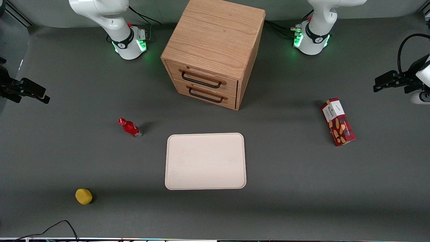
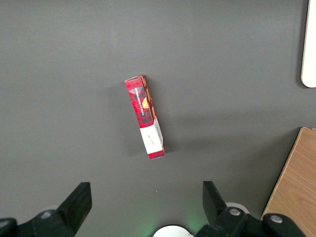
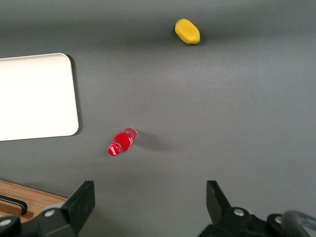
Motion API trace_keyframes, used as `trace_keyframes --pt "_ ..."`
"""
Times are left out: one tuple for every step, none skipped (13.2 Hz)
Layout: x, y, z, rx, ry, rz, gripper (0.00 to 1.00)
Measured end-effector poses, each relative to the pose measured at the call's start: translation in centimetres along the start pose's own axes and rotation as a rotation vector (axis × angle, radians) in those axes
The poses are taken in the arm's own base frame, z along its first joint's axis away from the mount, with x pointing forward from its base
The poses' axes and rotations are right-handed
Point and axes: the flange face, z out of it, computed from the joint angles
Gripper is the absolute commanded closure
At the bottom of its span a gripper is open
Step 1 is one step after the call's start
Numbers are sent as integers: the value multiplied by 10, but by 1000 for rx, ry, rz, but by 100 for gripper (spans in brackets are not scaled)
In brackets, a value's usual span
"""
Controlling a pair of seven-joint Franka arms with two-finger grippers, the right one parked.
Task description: Place red cookie box on tray
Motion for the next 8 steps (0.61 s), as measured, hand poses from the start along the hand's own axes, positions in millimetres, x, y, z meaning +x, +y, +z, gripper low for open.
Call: trace_keyframes --pt "0 1 -1 0 1 2 0" --pt "0 3 -1 3 3 5 0" --pt "0 5 -3 8 4 9 0" --pt "0 6 -4 11 2 10 0" --pt "-1 6 -5 12 -4 9 0" --pt "-2 5 -4 13 -9 9 0" --pt "-2 5 -4 15 -12 9 0" --pt "-2 5 -2 17 -18 9 0"
